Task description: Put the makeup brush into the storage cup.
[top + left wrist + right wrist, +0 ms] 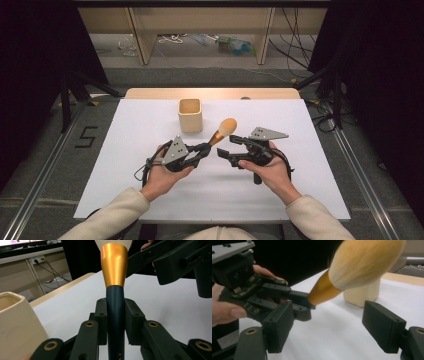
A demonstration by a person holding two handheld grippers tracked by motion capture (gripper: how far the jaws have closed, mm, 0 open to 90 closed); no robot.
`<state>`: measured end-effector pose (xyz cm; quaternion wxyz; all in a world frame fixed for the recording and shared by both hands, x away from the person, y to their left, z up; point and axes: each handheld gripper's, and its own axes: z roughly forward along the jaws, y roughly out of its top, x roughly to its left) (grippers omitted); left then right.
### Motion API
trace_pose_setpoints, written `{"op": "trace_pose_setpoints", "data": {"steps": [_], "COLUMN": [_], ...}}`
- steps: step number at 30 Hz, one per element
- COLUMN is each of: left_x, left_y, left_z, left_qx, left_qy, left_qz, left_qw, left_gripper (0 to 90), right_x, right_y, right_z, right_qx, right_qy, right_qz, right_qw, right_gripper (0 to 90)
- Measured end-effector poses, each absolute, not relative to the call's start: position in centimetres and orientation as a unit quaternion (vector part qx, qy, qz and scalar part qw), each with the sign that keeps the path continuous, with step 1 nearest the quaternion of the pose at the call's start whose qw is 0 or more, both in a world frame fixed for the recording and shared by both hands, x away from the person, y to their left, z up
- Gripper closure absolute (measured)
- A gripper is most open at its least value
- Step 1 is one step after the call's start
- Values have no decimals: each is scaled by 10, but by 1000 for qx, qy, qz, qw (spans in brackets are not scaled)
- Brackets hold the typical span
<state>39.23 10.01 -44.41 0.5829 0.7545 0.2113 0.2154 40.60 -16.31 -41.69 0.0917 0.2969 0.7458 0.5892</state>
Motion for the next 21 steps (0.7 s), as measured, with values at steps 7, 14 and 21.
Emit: {"op": "trace_pose_setpoints", "data": {"steps": [7,14,21], "left_x": [392,392,392], "left_y": [99,98,99], "left_z": [-444,-444,-443], "left_qx": [753,753,752], "left_qy": [210,210,209], "left_qz": [215,212,214], "left_qw": [586,586,587], "left_gripper": [746,745,745], "right_x": [406,407,409], "right_y": [-157,-153,-148], "right_z": [-416,-417,-416], "right_qx": [304,309,312], "right_qy": [733,729,731], "right_qz": [602,603,601], "right_qw": [91,97,88], "right_gripper": [276,304,327]}}
